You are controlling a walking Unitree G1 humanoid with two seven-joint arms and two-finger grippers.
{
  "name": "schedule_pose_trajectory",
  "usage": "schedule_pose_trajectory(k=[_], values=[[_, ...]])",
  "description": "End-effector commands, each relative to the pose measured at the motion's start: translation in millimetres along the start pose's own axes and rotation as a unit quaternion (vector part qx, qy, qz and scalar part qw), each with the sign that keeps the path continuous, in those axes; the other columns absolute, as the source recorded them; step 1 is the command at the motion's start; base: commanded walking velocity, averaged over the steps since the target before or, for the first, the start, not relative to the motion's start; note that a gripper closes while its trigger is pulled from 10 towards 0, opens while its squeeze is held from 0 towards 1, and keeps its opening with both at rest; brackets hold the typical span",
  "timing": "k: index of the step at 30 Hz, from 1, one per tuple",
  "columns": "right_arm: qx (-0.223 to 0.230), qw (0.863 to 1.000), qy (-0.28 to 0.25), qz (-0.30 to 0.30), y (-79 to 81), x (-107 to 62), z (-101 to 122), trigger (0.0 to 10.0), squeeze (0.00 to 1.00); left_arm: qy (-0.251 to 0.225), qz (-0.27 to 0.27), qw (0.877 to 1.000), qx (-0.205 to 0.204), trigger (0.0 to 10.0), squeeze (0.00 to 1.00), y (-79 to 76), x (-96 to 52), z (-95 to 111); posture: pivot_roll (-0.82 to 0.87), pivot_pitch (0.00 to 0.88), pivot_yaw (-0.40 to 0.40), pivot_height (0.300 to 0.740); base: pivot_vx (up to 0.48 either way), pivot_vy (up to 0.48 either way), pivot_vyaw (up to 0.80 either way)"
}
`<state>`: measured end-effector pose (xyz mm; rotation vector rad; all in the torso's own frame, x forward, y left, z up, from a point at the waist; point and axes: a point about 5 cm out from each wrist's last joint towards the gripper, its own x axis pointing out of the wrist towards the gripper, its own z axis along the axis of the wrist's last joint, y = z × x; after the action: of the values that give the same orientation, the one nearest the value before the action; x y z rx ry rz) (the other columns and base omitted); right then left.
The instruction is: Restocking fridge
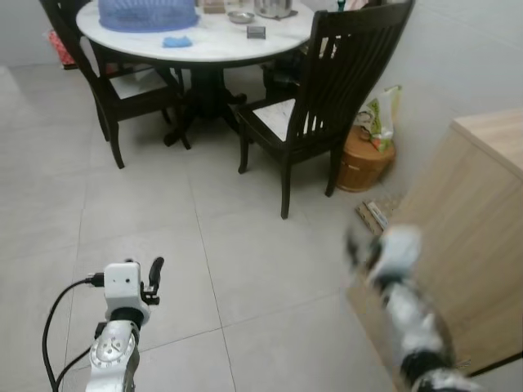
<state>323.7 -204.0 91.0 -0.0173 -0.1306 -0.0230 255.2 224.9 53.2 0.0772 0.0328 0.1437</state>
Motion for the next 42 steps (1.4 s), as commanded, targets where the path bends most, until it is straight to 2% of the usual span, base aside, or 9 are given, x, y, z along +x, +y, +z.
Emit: schedule_pose_trajectory(k=[1, 6, 13, 17, 24, 42], values=[[0.006, 0.999, 0.050, 0.002, 1.7, -19.2, -23.8, 10.0, 0.00, -0.003, 0.012, 1.000, -0.017, 10.0, 0.00, -0.3, -2.9, 4.9, -0.07, 0.000, -0.039, 0.740, 0.000, 0.000, 0.00], [0.006, 1.000, 0.020, 0.002, -2.6, -18.6, -8.3, 10.0, 0.00, -0.020, -0.006, 0.999, -0.028, 10.0, 0.00, -8.6, -6.9, 19.8, -0.07, 0.000, -0.043, 0.740, 0.000, 0.000, 0.35], [0.009, 1.000, 0.020, -0.001, -5.3, -23.9, -3.6, 10.0, 0.00, -0.024, -0.021, 0.999, -0.020, 10.0, 0.00, -14.8, -3.1, 30.3, -0.08, 0.000, -0.035, 0.740, 0.000, 0.000, 0.80], [0.013, 1.000, 0.028, -0.005, -7.9, -29.8, -5.4, 10.0, 0.00, -0.008, -0.028, 0.999, -0.020, 10.0, 0.00, -19.9, -5.6, 26.1, -0.09, 0.000, -0.029, 0.740, 0.000, 0.000, 0.80], [0.015, 0.999, 0.032, -0.002, -7.3, -33.2, -3.5, 10.0, 0.00, -0.007, -0.035, 0.999, -0.028, 10.0, 0.00, -24.9, -7.6, 28.1, -0.08, 0.000, -0.026, 0.740, 0.000, 0.000, 0.80], [0.018, 0.999, 0.042, 0.006, -7.0, -32.2, -1.0, 10.0, 0.00, -0.002, -0.027, 0.999, -0.032, 10.0, 0.00, -24.7, -8.8, 29.0, -0.09, 0.000, -0.039, 0.740, 0.000, 0.000, 0.80]])
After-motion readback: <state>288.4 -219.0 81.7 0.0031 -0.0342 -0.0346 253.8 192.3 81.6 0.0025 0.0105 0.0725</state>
